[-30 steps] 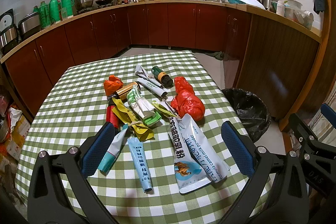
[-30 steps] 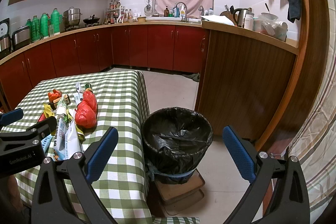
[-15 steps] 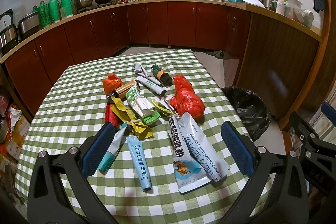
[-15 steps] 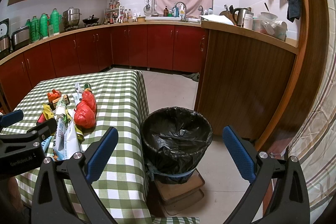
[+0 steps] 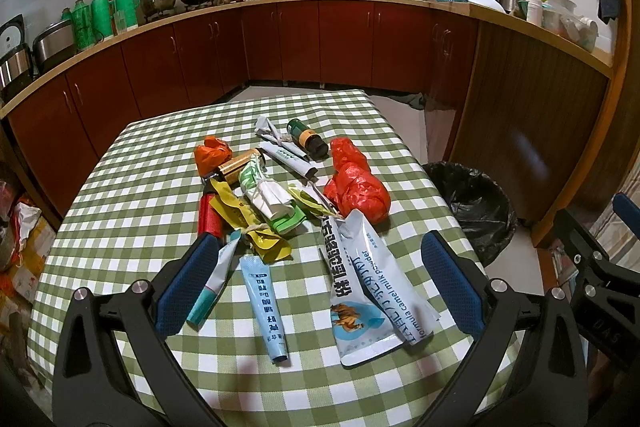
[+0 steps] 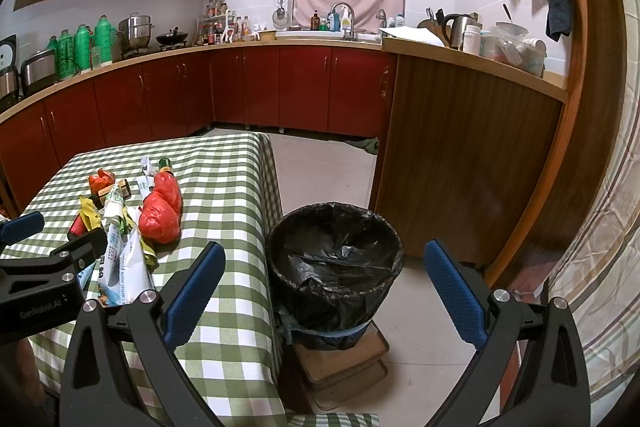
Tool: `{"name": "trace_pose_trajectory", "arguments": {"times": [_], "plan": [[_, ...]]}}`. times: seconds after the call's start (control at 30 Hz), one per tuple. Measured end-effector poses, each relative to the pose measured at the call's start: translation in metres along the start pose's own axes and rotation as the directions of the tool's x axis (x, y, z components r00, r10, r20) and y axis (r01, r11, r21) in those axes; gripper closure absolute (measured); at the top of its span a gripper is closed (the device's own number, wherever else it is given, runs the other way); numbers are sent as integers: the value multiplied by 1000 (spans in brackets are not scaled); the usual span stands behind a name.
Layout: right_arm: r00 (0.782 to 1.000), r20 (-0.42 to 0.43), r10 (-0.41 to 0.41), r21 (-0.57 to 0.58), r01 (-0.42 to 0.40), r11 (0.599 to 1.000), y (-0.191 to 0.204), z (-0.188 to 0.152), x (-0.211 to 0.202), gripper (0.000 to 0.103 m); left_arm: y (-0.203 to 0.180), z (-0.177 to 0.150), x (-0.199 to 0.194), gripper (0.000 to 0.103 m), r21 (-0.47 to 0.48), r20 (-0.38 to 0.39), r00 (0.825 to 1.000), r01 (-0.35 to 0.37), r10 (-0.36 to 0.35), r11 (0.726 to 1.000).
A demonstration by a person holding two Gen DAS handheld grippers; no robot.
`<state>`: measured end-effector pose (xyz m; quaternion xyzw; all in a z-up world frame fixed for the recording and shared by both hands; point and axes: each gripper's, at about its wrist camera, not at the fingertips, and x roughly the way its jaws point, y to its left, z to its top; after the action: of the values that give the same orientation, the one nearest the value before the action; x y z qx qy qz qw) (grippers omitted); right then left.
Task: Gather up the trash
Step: 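Grasp the teal toothpaste tube with the left tool while the right tool grasps the white milk-powder packet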
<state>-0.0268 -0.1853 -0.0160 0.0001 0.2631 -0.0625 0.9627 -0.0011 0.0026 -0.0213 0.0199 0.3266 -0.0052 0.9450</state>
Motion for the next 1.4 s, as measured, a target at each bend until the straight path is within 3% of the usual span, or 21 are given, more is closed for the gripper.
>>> {"name": "trace_pose_trajectory", "arguments": {"times": [0.4,0.67,0.93,1.1,1.2,1.4], "plan": [[1000,-21,21,-4,-22,1000,-1,-7,7,6,19,-4,3,4,12,-62,998,-14,15,1000],[995,-30,98,-34,-99,994,25,-2,7,6,49,-11,-4,16,2,-93,994,-49,49,999],[985,-52,164,-65,-167,984,50,-3,10,6,77,-24,-4,18,-17,-135,988,-76,73,997],[984,-65,168,-72,-172,982,54,-6,14,6,72,-24,3,19,-17,-155,986,-59,56,998],[984,-68,164,-69,-169,983,52,-6,16,6,66,-27,12,26,0,-179,983,-52,51,999],[983,-74,168,-59,-172,983,48,-7,19,6,75,-26,13,26,-26,-184,981,-68,62,997]]}}
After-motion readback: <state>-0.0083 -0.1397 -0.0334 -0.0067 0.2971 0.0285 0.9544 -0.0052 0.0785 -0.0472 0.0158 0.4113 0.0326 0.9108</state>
